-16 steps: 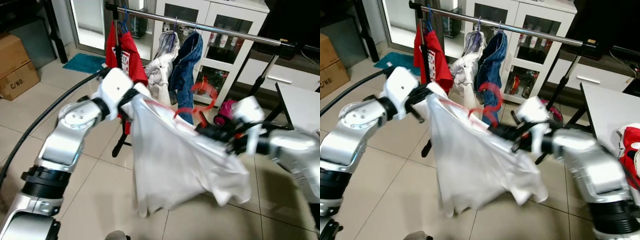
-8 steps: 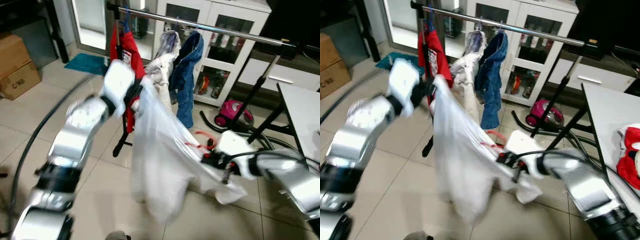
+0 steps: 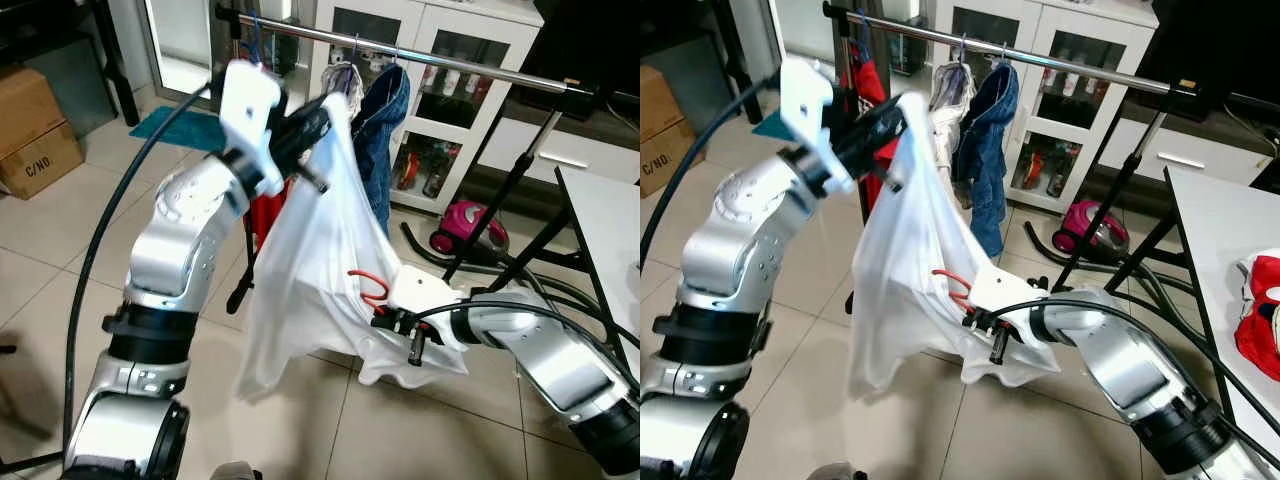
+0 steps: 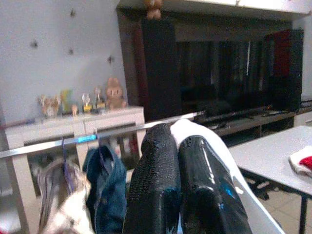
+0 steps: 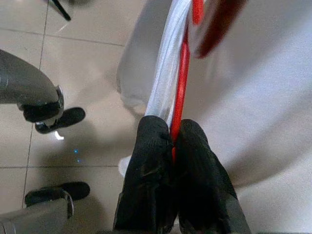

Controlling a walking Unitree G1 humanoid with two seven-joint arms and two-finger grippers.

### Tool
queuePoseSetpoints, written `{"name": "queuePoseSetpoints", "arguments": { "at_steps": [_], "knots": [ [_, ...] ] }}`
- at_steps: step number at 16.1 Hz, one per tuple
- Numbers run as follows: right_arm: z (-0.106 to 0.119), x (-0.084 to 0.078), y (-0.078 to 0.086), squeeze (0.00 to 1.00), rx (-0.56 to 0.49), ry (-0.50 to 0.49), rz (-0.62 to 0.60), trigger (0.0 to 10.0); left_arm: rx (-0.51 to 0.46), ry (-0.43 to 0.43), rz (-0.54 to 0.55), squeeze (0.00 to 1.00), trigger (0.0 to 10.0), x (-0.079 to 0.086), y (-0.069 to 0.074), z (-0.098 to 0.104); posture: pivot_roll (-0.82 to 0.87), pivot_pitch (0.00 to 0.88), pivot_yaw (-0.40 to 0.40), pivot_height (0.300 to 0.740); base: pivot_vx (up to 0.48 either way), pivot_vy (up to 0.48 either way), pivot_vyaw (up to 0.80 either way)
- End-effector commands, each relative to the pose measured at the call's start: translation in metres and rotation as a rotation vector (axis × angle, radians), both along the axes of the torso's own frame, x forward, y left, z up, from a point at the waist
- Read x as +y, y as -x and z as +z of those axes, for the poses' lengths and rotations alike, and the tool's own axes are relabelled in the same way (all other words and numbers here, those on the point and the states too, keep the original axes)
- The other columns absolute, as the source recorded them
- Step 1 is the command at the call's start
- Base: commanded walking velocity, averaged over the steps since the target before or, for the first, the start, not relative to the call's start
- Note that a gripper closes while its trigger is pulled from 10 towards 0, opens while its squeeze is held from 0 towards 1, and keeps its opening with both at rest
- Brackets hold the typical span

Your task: Hang hanger

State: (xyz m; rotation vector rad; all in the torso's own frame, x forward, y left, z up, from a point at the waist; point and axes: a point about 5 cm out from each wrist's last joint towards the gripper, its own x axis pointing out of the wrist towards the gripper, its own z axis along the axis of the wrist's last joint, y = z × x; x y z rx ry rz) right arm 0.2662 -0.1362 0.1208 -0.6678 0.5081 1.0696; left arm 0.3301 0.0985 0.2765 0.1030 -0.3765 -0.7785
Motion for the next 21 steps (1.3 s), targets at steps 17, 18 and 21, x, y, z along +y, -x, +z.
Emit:
{"name": "queuePoseSetpoints", "arguments": {
  "at_steps": [17,18,21],
  "knots": [
    [0.05,-0.047,0.014,0.0,0.032,-0.589,-0.099,0.0,0.156,0.347,0.305,0.0,0.0,0.108,-0.023,-0.015,0.01,0.0,-0.061,0.74,0.0,0.0,0.0],
    [0.05,-0.047,0.014,0.0,0.032,-0.589,-0.099,0.0,0.156,0.347,0.305,0.0,0.0,0.108,-0.023,-0.015,0.01,0.0,-0.061,0.74,0.0,0.0,0.0],
    [0.061,-0.048,0.007,0.0,-0.029,-0.807,-0.224,0.0,0.254,0.532,0.198,0.0,0.0,0.094,-0.022,-0.033,0.0,0.0,-0.048,0.74,0.0,0.0,0.0]
  ]
}}
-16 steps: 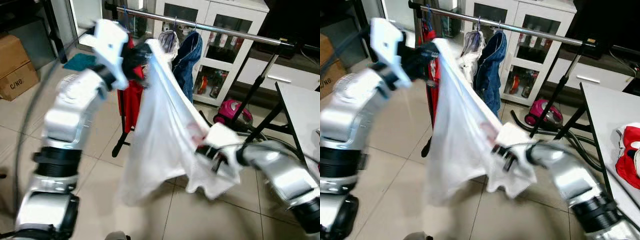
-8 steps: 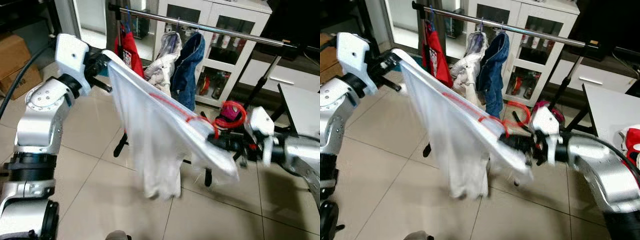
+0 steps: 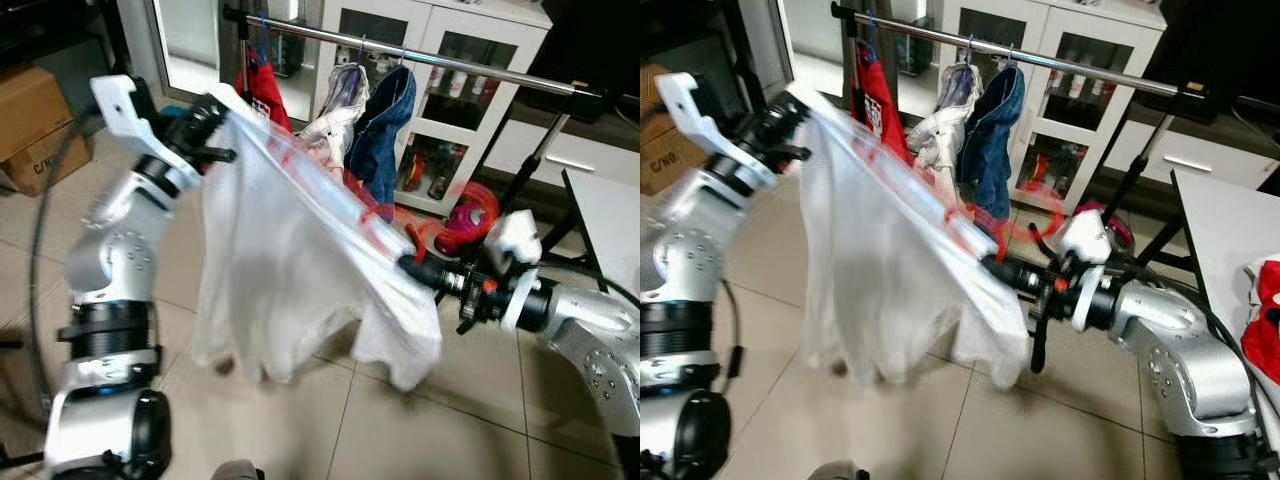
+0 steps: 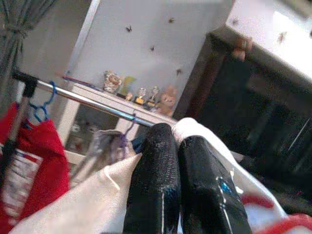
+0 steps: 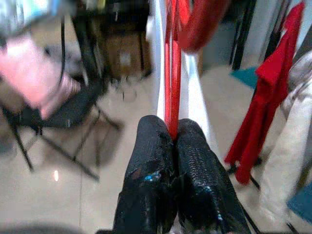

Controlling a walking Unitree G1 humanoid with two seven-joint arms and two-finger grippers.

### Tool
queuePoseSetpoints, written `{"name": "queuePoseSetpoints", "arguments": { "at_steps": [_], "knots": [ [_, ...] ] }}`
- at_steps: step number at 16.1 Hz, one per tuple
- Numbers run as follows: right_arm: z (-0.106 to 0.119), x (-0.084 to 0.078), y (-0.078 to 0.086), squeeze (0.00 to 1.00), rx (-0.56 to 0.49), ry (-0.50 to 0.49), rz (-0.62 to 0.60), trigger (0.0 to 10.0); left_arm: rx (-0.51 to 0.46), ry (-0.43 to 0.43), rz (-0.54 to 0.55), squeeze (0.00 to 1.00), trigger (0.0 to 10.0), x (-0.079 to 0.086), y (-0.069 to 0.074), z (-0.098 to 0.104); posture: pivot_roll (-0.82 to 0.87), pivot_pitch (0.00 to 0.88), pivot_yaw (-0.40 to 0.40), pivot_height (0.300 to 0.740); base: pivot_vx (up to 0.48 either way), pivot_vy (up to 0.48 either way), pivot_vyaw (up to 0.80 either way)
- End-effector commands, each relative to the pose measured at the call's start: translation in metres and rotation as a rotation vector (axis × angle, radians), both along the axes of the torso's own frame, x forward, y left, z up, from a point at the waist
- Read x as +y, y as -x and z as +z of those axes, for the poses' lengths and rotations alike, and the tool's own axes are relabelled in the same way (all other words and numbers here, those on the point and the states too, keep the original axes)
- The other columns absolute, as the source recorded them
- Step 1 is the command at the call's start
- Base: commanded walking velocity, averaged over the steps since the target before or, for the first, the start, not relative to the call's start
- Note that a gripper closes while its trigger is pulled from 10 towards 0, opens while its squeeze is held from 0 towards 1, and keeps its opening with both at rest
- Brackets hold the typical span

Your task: Hang hanger

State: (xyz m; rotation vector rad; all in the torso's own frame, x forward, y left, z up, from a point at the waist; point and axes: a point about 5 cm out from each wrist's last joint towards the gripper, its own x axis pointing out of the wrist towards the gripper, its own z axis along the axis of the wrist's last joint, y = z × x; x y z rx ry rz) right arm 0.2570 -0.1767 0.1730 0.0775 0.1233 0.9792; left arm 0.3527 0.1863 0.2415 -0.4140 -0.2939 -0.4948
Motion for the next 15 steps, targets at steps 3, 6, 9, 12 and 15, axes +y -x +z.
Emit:
{"name": "queuePoseSetpoints", "arguments": {
  "at_steps": [3,6,9,12,15],
  "knots": [
    [0.01,-0.007,0.001,0.0,-0.041,-0.053,-0.021,0.0,-0.018,0.184,0.084,0.0,0.0,0.017,-0.003,0.002,0.0,0.0,-0.047,0.74,0.0,0.0,0.0],
    [0.012,-0.001,0.011,0.0,-0.034,-0.115,0.061,0.0,0.081,0.433,0.216,0.0,0.0,0.047,-0.014,-0.006,0.0,0.0,-0.052,0.74,0.0,0.0,0.0],
    [0.023,0.004,-0.009,0.0,-0.08,-0.229,-0.092,0.0,0.232,0.093,0.004,0.0,0.0,-0.007,-0.012,-0.038,0.01,0.0,-0.058,0.74,0.0,0.0,0.0],
    [0.022,0.014,-0.025,0.0,-0.107,-0.245,-0.212,0.0,0.27,-0.101,-0.342,0.0,0.0,-0.078,0.013,-0.05,0.0,0.0,-0.051,0.74,0.0,0.0,0.0],
    [0.02,0.018,-0.048,0.0,-0.102,-0.243,-0.422,0.0,0.264,-0.231,-0.55,0.0,0.0,-0.105,0.041,-0.056,0.0,0.0,-0.042,0.74,0.0,0.0,0.0]
  ]
}}
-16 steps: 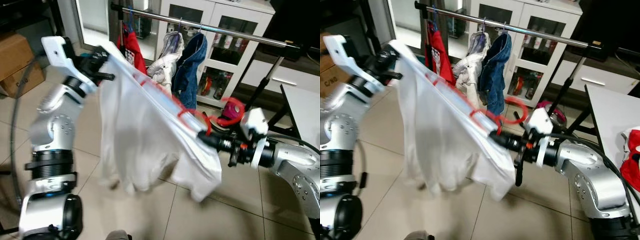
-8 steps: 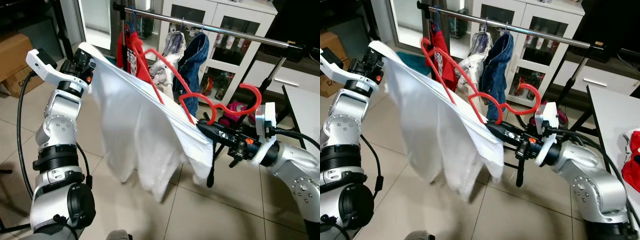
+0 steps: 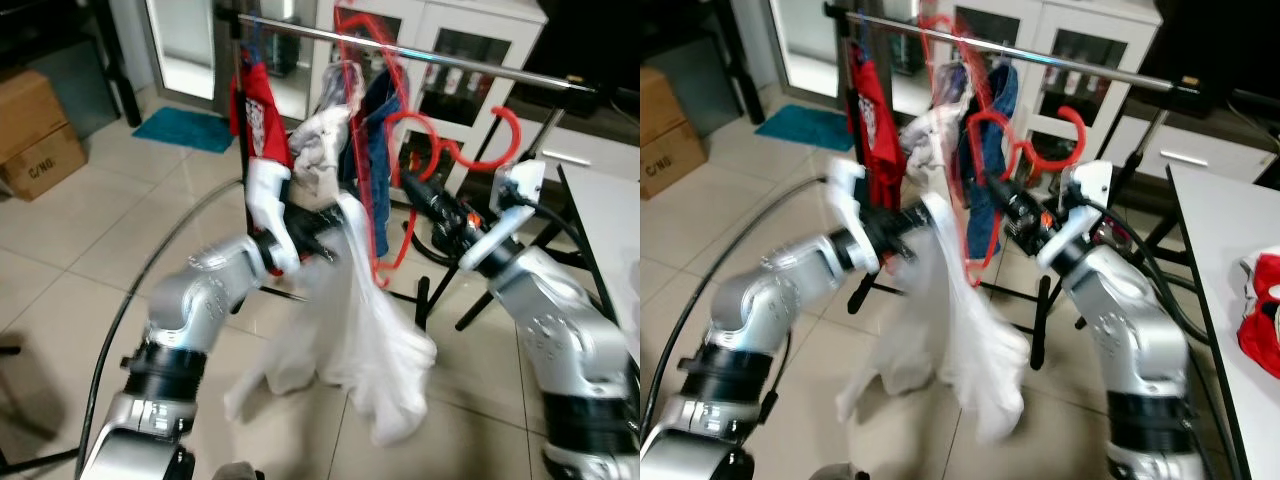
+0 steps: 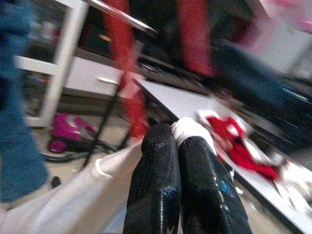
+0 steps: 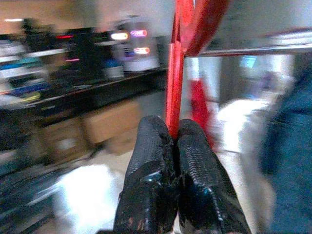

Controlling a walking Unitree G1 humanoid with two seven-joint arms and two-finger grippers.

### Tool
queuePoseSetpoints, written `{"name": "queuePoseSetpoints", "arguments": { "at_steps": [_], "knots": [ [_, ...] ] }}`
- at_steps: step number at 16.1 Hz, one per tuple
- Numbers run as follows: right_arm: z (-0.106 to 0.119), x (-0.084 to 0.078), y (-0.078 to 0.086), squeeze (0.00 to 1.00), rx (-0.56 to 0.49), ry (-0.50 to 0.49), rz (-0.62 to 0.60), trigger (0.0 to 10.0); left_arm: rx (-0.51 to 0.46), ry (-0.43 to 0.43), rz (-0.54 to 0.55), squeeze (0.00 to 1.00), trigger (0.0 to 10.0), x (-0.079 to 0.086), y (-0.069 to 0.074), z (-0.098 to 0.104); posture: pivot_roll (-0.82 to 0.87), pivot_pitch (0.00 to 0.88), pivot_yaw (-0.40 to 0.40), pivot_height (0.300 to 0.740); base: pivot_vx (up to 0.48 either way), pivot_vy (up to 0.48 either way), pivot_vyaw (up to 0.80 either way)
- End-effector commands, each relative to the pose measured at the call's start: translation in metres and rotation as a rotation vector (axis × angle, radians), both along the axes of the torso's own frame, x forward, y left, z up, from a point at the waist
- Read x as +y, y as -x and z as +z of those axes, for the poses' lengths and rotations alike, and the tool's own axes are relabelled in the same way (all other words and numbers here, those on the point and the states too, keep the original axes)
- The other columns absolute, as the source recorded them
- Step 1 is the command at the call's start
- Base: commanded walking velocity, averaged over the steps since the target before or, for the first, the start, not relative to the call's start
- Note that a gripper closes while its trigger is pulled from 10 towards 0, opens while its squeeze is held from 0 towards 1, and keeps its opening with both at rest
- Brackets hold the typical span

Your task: Hang hanger

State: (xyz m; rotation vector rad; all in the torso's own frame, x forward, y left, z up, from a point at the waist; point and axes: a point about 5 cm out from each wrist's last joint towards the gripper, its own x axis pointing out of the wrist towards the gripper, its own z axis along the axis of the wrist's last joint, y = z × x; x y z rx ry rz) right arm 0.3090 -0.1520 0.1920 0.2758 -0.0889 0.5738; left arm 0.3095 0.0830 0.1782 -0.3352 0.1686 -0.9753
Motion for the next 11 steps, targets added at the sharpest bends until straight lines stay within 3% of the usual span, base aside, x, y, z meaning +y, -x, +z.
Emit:
{"name": "queuePoseSetpoints", "arguments": {
  "at_steps": [1,2,3,4,5,6,7,9,10,11],
  "knots": [
    [-0.004,-0.012,-0.008,0.0,0.031,0.022,-0.133,0.0,-0.037,-0.013,-0.036,0.0,0.0,-0.002,0.006,0.007,0.0,0.0,-0.043,0.74,0.0,0.0,0.0],
    [-0.013,-0.018,-0.013,0.0,0.105,0.058,-0.215,10.0,-0.056,-0.055,0.031,0.0,0.0,0.009,0.009,0.006,0.01,0.0,-0.051,0.74,0.0,0.0,0.0],
    [-0.022,-0.016,-0.006,0.0,0.125,0.148,-0.164,10.0,-0.098,-0.115,0.175,0.0,1.4,0.03,0.009,0.005,0.01,0.0,-0.059,0.74,0.0,0.0,0.0],
    [-0.026,-0.015,0.001,0.0,0.133,0.184,-0.128,10.0,-0.139,-0.164,0.275,0.0,5.6,0.045,0.01,0.005,0.01,0.0,-0.064,0.74,0.0,0.0,0.0],
    [-0.025,-0.018,0.004,0.0,0.124,0.205,-0.16,10.0,-0.121,-0.206,0.355,0.0,10.0,0.055,0.009,0.001,0.02,0.0,-0.068,0.74,0.0,0.0,-0.8],
    [-0.023,-0.025,0.008,0.0,0.097,0.235,-0.224,10.0,-0.077,-0.274,0.478,0.0,10.0,0.07,0.009,-0.007,0.01,0.0,-0.049,0.74,0.0,0.0,-0.8],
    [-0.014,-0.027,0.017,0.0,0.07,0.196,-0.244,10.0,-0.06,-0.335,0.543,0.0,10.0,0.079,0.013,-0.013,0.02,0.0,-0.041,0.74,0.0,0.0,0.0],
    [-0.008,-0.018,0.031,0.0,0.043,0.167,-0.238,10.0,-0.059,-0.35,0.521,0.0,10.0,0.082,0.022,-0.019,0.0,0.0,-0.033,0.74,0.0,0.0,0.0],
    [-0.014,-0.008,0.04,0.0,0.073,0.156,-0.2,10.0,-0.056,-0.33,0.533,0.0,10.0,0.086,0.026,-0.026,-0.01,0.0,-0.043,0.74,0.0,0.0,-0.76],
    [-0.029,0.0,0.048,0.0,0.122,0.171,-0.163,10.0,-0.052,-0.382,0.572,0.0,10.0,0.09,0.028,-0.04,-0.03,0.0,-0.032,0.74,0.0,0.0,-0.75]
  ]
}}
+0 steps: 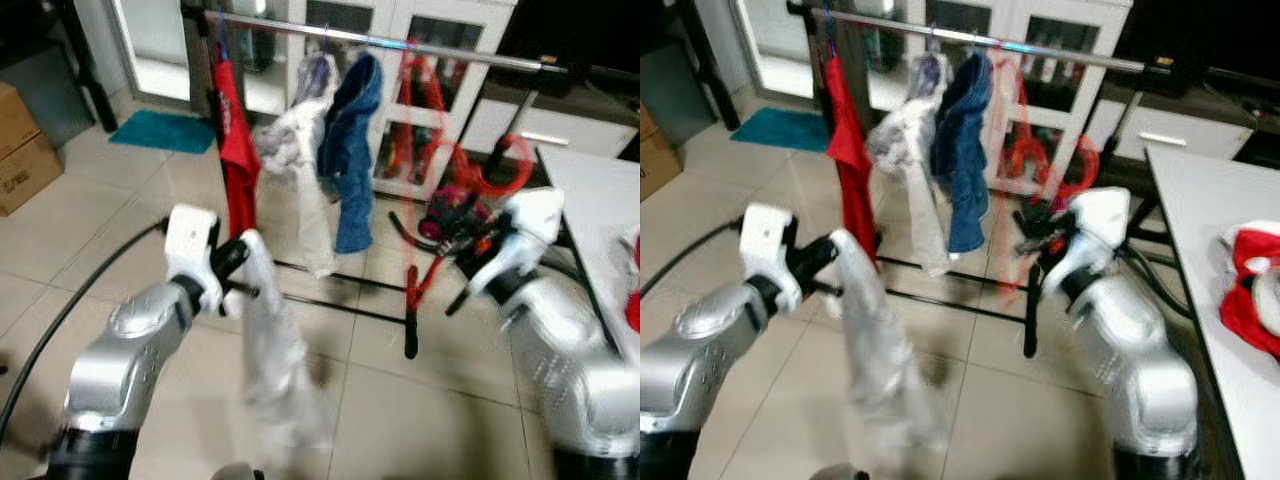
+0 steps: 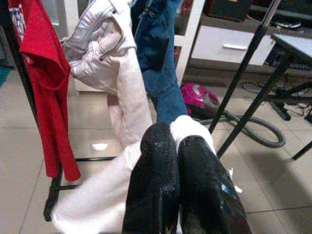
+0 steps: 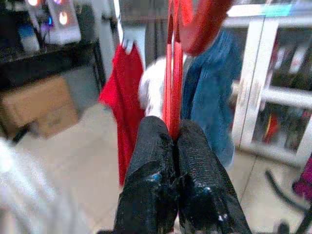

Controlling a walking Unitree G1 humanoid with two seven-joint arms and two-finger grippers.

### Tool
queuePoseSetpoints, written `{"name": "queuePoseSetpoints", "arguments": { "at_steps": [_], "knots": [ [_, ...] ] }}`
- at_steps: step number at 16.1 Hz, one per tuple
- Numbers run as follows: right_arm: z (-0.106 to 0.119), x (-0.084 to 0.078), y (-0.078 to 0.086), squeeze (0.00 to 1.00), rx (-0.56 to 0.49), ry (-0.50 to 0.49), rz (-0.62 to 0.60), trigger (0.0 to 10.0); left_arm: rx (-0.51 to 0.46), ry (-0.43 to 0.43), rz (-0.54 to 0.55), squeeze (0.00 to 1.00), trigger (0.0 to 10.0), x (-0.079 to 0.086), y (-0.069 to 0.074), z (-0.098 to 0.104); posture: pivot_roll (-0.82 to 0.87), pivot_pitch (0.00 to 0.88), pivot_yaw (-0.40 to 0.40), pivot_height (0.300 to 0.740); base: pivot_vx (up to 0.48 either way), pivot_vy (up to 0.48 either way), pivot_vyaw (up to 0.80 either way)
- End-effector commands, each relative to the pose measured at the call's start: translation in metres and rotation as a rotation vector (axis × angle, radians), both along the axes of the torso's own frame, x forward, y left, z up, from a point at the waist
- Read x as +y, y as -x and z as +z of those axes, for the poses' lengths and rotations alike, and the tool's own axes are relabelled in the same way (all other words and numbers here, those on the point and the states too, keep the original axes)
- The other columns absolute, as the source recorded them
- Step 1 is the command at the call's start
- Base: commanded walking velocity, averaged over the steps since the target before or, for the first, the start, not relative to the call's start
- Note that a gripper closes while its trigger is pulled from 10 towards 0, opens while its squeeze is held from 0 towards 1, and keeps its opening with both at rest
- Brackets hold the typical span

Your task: Hang hanger

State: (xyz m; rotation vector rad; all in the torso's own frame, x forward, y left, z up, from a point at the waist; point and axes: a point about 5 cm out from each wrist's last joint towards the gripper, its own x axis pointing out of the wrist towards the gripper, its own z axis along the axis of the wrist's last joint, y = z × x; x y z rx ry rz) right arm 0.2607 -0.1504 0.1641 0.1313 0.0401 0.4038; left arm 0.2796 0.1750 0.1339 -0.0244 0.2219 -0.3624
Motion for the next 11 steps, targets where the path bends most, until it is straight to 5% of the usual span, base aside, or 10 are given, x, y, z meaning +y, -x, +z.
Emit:
{"name": "queuePoseSetpoints", "arguments": {
  "at_steps": [1,4,6,9,11],
  "knots": [
    [-0.014,0.0,0.005,0.0,0.055,0.043,-0.015,10.0,-0.002,-0.012,0.033,0.0,10.0,-0.005,-0.002,-0.005,-0.02,0.0,-0.02,0.74,0.0,0.0,-0.75],
    [-0.012,0.002,0.01,0.0,0.063,0.038,-0.023,10.0,-0.004,0.019,-0.056,0.0,10.0,-0.031,-0.007,-0.001,-0.04,0.0,-0.015,0.74,0.0,0.0,-0.75],
    [-0.006,0.004,0.009,0.0,0.025,0.046,0.0,10.0,0.083,-0.043,-0.08,0.0,10.0,-0.028,-0.003,-0.012,-0.03,0.0,-0.015,0.74,0.0,0.0,-0.77],
    [-0.012,0.0,0.009,0.0,0.0,0.14,-0.043,10.0,0.0,-0.123,-0.04,0.0,10.0,-0.017,-0.005,-0.018,-0.03,0.0,0.009,0.74,0.0,0.0,-0.76],
    [-0.021,-0.007,0.012,0.0,0.067,0.108,-0.092,10.0,-0.034,-0.164,-0.049,0.0,10.0,-0.015,-0.003,-0.011,-0.01,0.0,-0.001,0.74,0.0,0.0,-0.77]
  ]
}}
